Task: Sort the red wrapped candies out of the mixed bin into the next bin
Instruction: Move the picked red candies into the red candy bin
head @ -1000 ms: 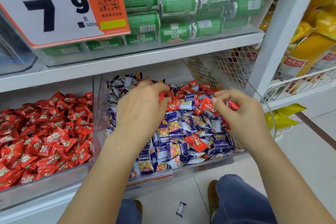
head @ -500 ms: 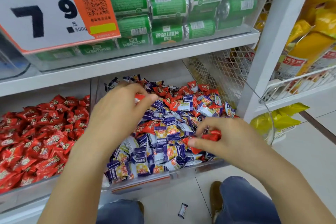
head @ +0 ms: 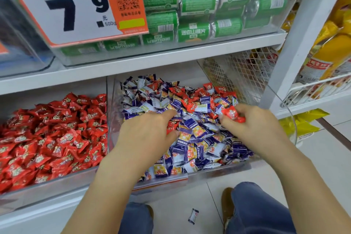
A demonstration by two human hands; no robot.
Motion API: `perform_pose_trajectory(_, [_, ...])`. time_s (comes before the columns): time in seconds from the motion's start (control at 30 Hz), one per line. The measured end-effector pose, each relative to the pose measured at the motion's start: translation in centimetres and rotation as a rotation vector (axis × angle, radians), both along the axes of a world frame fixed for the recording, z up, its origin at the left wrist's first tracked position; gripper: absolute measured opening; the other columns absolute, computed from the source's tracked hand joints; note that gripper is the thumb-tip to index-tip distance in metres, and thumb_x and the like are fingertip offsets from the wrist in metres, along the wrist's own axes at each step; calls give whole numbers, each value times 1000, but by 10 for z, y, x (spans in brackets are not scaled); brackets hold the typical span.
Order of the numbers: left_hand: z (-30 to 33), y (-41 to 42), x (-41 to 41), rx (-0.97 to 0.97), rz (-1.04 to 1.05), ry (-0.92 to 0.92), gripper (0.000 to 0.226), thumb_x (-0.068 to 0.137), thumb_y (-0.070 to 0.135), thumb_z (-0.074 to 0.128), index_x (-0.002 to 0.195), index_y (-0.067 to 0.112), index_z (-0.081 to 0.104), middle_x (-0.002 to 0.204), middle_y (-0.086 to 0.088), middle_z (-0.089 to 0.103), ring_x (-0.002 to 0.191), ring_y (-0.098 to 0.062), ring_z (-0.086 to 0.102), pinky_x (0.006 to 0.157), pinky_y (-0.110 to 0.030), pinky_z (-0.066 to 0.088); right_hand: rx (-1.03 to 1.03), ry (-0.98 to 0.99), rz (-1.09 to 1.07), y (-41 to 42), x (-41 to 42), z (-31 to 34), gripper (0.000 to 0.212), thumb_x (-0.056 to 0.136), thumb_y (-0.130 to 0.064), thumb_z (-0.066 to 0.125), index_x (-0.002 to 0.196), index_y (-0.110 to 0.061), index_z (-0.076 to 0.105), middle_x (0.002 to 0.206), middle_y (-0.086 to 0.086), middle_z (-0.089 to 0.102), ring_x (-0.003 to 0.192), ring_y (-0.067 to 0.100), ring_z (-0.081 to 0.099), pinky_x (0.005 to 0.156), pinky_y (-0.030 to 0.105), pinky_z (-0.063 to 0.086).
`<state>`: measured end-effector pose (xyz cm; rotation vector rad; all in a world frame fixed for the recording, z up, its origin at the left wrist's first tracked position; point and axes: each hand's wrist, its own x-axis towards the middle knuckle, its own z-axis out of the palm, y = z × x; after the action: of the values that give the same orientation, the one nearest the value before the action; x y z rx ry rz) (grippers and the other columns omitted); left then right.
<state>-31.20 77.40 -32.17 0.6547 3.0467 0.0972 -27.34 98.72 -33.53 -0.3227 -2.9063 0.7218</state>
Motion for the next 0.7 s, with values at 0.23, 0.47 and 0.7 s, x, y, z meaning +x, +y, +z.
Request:
perform_pose_trajectory(0.23, [-8, 4, 1, 99, 1, 36, 44, 93, 43, 44, 134, 40, 29, 87, 8, 56, 86, -17, 60, 57, -27, 39, -136, 229, 23, -24, -35, 6, 12, 82, -22, 56, 80, -13, 64, 66, 6, 62, 67, 27, 55, 62, 38, 44])
perform_pose_trajectory(0.47, [0, -23, 3, 484, 95, 97, 34, 89, 36, 53, 120, 48, 46, 94, 14, 59, 72, -8, 55, 61, -31, 48, 61, 128, 96, -46, -66, -18, 37, 93, -25, 47, 129, -21, 52, 108, 14, 64, 96, 35, 58, 71, 36, 44])
perform_pose_trajectory(0.7, [4, -34, 6, 640, 74, 92, 34, 88, 33, 55, 117, 48, 48, 103, 20, 59, 80, -4, 55, 69, -35, 50, 235, -92, 210, -54, -74, -25, 47, 98, -29, 42, 143, -36, 34, 123, 12, 59, 104, 31, 58, 73, 36, 45])
